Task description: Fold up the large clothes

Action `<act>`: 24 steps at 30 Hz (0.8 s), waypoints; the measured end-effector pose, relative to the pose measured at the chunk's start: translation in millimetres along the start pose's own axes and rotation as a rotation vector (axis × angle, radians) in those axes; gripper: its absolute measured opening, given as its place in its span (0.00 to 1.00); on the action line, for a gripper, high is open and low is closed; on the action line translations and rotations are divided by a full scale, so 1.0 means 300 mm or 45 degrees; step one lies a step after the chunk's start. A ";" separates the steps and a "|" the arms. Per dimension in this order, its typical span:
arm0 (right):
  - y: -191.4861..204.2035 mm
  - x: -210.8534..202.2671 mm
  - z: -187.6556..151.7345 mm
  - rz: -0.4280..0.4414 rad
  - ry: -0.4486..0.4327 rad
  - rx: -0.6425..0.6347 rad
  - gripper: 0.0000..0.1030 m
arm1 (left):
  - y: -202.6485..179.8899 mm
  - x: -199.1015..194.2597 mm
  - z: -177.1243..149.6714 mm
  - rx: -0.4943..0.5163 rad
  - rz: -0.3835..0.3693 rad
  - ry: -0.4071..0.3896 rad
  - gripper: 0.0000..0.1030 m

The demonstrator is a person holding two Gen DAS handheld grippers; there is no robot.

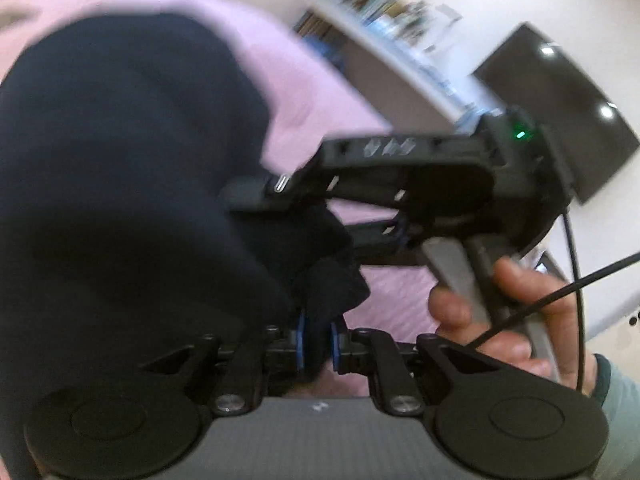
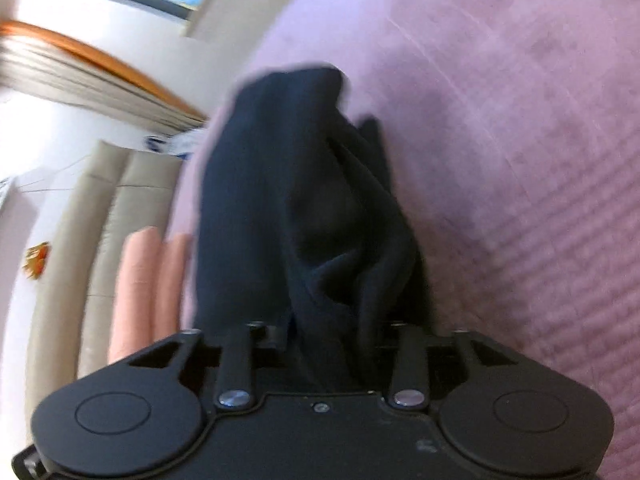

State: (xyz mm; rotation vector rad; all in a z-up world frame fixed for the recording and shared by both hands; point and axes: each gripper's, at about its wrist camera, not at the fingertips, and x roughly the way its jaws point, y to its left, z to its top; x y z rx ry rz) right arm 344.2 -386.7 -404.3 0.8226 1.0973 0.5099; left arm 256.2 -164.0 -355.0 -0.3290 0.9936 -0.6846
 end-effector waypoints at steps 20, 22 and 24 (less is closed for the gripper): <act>0.260 -0.118 -0.200 -0.285 -0.175 -0.599 0.20 | 0.198 -0.287 0.027 -0.048 0.031 -0.165 0.30; 0.235 -0.075 -0.244 -0.318 -0.136 -0.664 0.19 | 0.234 -0.260 -0.005 -0.050 0.061 -0.118 0.21; 0.193 -0.032 -0.296 -0.445 -0.075 -0.692 0.18 | 0.247 -0.245 -0.028 0.029 0.128 -0.089 0.13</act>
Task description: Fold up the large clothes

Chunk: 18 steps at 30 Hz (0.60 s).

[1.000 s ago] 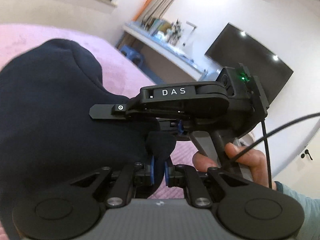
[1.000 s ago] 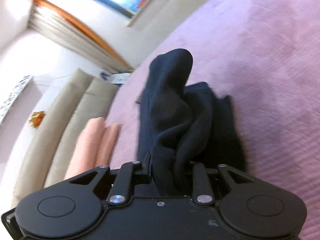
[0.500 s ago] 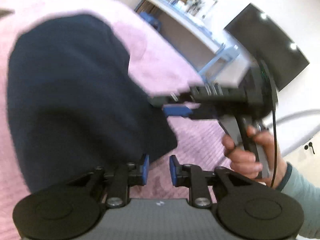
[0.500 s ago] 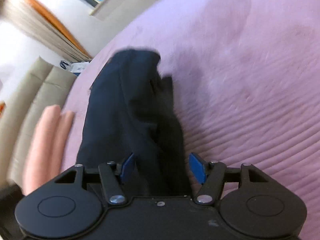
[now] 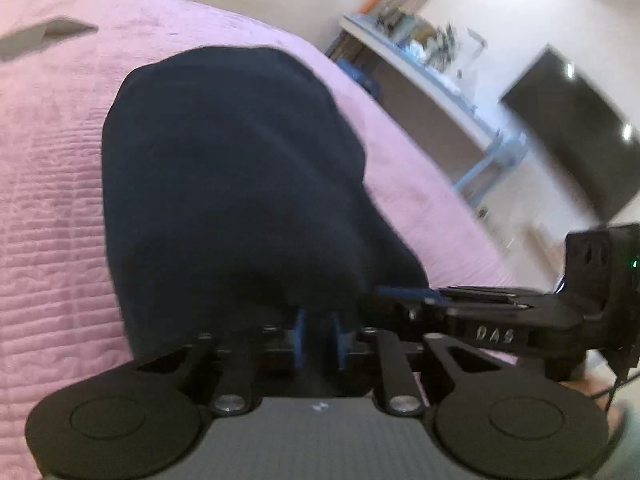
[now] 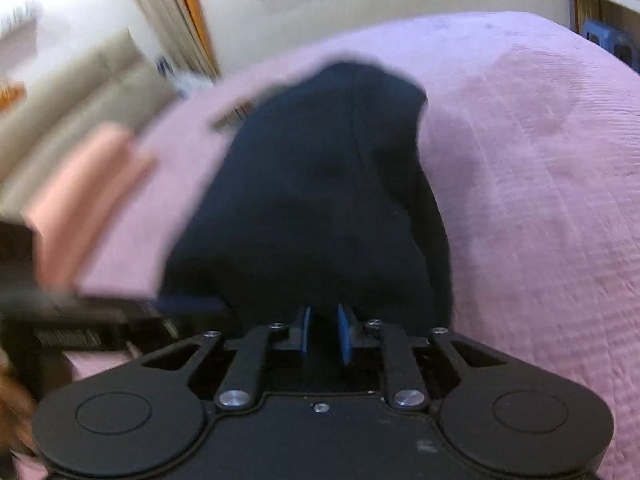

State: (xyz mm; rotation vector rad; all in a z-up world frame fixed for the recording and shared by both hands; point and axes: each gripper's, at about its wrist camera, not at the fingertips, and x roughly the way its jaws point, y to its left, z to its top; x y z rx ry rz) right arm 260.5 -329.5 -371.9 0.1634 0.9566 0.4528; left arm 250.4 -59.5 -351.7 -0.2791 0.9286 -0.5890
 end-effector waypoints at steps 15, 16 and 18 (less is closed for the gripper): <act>-0.035 -0.170 0.038 -0.171 -0.144 -0.076 0.12 | -0.070 -0.114 0.084 0.129 0.044 -0.042 0.17; -0.034 -0.171 0.073 -0.179 -0.189 -0.087 0.14 | -0.069 -0.131 0.099 0.127 0.051 -0.072 0.17; -0.031 -0.157 0.145 -0.185 -0.265 -0.108 0.17 | -0.059 -0.138 0.126 0.114 0.069 -0.126 0.17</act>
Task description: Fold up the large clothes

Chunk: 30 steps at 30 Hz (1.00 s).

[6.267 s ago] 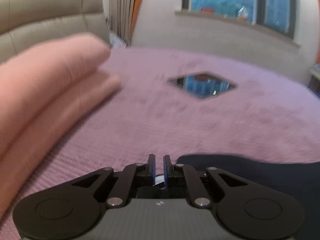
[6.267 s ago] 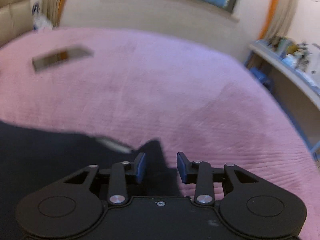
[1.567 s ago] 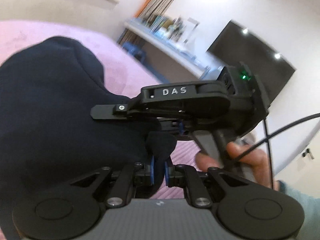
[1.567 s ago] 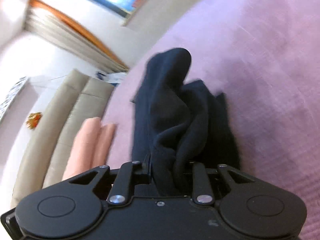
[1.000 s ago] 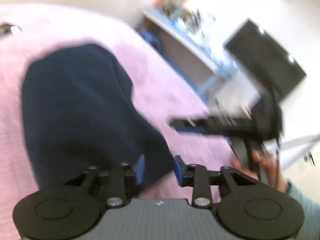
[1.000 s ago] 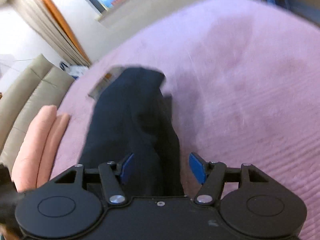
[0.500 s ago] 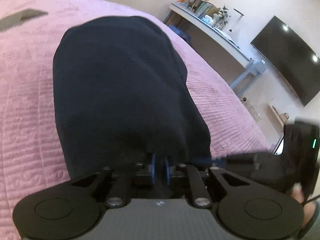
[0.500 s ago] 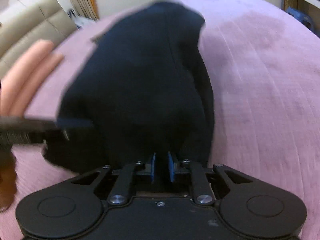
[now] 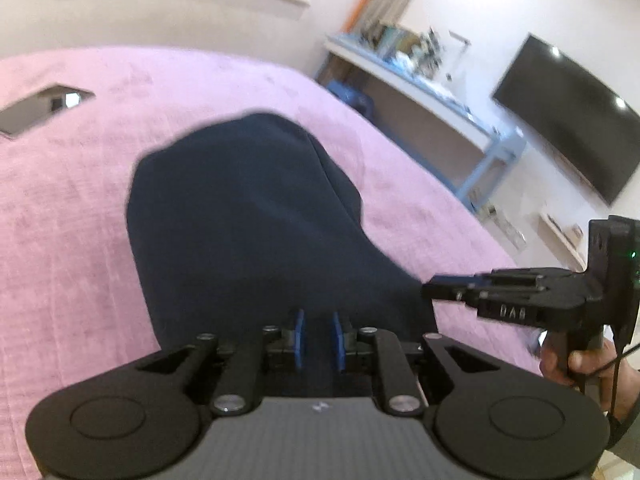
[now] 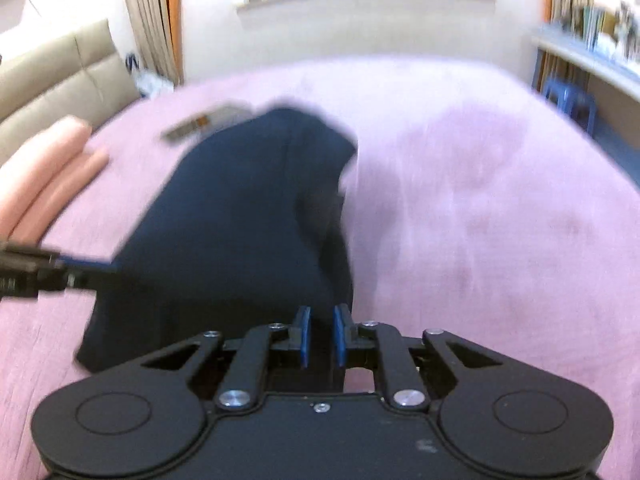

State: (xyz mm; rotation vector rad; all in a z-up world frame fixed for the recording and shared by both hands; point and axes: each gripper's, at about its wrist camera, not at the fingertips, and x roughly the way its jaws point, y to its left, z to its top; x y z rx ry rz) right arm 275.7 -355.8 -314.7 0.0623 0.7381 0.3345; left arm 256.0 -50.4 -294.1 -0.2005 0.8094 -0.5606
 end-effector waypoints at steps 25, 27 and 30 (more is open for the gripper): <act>0.065 0.773 0.263 -0.172 0.087 -0.208 0.34 | 0.190 0.204 0.010 -0.217 -0.133 -0.050 0.06; 0.014 0.750 0.269 -0.158 0.084 -0.121 0.51 | 0.197 0.194 -0.005 -0.216 -0.137 -0.058 0.05; 0.018 0.687 0.265 -0.248 0.055 -0.182 0.52 | 0.199 0.172 -0.015 -0.215 -0.135 -0.043 0.05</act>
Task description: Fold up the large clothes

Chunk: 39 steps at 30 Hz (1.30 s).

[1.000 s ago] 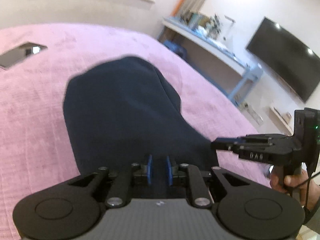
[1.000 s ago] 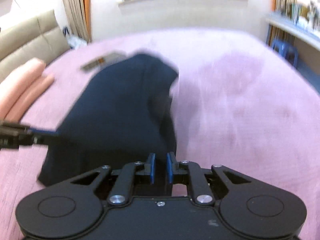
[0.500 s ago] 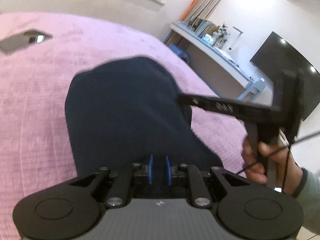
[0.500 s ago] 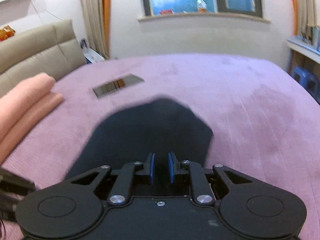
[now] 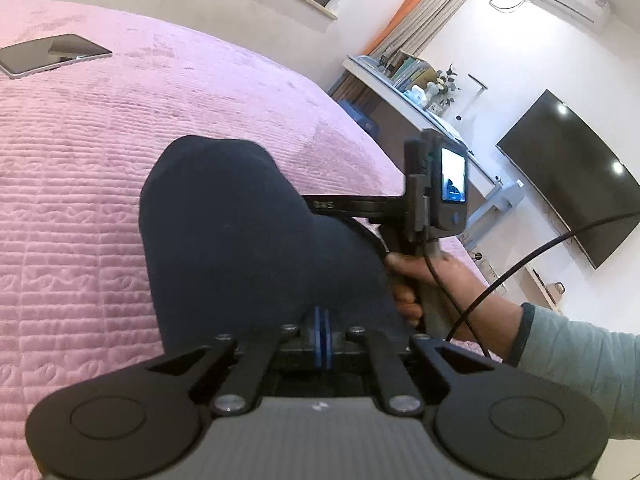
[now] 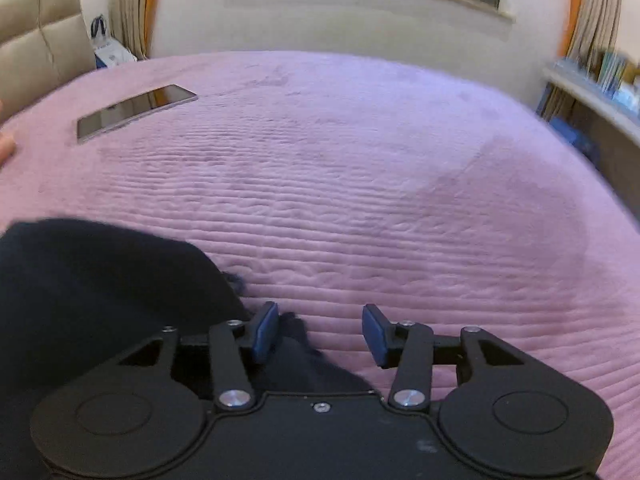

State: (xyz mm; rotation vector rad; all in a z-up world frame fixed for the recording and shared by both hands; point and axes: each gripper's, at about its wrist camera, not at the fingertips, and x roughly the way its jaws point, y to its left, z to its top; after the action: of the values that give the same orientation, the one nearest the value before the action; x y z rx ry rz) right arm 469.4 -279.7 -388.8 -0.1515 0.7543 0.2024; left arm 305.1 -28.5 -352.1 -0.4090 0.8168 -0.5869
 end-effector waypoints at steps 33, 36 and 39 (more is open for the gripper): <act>0.005 -0.619 -0.497 0.226 0.281 0.144 0.11 | -0.069 -0.120 -0.283 -0.033 0.039 0.289 0.04; -0.025 -0.672 -0.471 0.219 0.268 0.130 0.28 | -0.103 -0.137 -0.300 0.057 -0.002 0.394 0.14; -0.080 -0.728 -0.419 0.185 0.172 0.150 0.70 | -0.151 -0.167 -0.285 0.187 -0.002 0.414 0.21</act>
State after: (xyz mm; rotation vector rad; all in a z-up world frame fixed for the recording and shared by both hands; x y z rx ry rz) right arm 236.6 -357.0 -326.7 0.0015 0.9101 0.2869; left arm 197.0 -41.7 -352.5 -0.1807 1.0758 -0.7211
